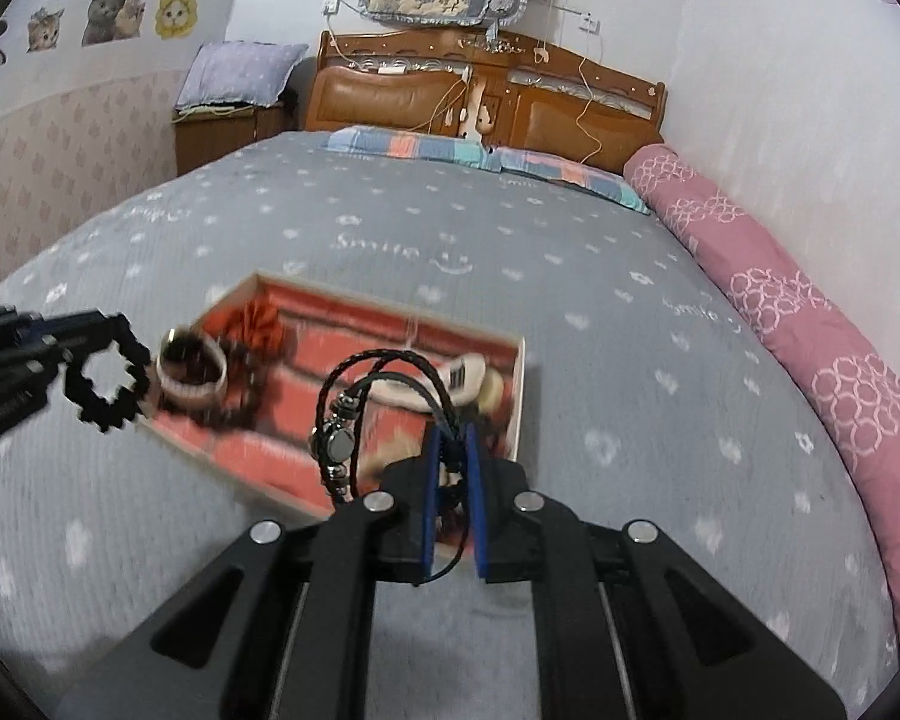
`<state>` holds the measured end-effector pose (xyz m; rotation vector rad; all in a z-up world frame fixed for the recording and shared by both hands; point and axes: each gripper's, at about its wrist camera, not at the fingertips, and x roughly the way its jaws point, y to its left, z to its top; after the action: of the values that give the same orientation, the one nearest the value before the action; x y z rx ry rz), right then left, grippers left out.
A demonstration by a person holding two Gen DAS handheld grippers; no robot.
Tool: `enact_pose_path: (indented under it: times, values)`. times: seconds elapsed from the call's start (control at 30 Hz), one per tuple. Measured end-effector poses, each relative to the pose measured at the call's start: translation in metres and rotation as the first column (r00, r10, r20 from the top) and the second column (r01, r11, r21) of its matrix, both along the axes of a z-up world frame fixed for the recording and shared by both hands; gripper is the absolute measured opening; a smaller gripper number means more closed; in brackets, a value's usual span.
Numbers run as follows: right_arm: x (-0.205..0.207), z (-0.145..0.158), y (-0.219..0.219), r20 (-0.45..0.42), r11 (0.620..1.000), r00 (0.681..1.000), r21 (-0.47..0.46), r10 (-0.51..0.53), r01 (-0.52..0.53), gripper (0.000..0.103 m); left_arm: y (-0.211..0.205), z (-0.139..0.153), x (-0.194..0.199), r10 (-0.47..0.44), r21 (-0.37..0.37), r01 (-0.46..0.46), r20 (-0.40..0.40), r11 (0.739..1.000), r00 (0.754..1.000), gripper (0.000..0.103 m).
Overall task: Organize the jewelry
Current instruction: 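Lower the scrunchie and braided bracelet into the tray and open both tools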
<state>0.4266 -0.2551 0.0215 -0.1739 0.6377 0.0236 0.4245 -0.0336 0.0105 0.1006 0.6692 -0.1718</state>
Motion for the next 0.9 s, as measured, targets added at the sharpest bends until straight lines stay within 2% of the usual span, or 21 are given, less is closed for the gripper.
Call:
enact_pose_path:
  times: [0.17, 0.33, 0.43, 0.53, 0.6, 0.7, 0.9]
  values:
    - [0.035, -0.014, 0.012, -0.026, 1.000, 1.000, -0.006, -0.009, 0.009, 0.009, 0.001, -0.005, 0.046, 0.028, 0.008, -0.028, 0.001, 1.000, 1.000, 0.009]
    - [0.060, -0.049, 0.019, -0.084, 1.000, 0.996, 0.012, -0.016, 0.017, 0.009, 0.011, -0.028, 0.081, 0.066, 0.006, -0.066, -0.039, 0.998, 0.997, 0.009]
    - [0.065, -0.070, 0.016, -0.121, 0.999, 0.992, 0.021, -0.023, 0.026, 0.009, 0.017, -0.048, 0.089, 0.076, 0.024, -0.075, -0.079, 0.997, 0.994, 0.009]
    - [0.065, -0.079, 0.013, -0.147, 0.998, 0.989, 0.063, 0.008, 0.001, 0.010, 0.020, -0.058, 0.088, 0.072, 0.035, -0.069, -0.088, 0.997, 0.993, 0.009]
    - [0.064, -0.078, 0.012, -0.141, 0.998, 0.990, 0.057, 0.008, 0.000, 0.010, 0.022, -0.060, 0.084, 0.069, 0.033, -0.067, -0.088, 0.997, 0.994, 0.010]
    - [0.062, -0.076, 0.010, -0.155, 0.996, 0.988, 0.090, 0.016, -0.002, 0.010, 0.023, -0.059, 0.081, 0.068, 0.026, -0.066, -0.094, 0.997, 0.993, 0.014]
    - [0.049, -0.068, 0.007, -0.141, 0.995, 0.990, 0.104, 0.022, -0.007, 0.011, 0.025, -0.052, 0.064, 0.063, 0.019, -0.062, -0.079, 0.998, 0.995, 0.036]
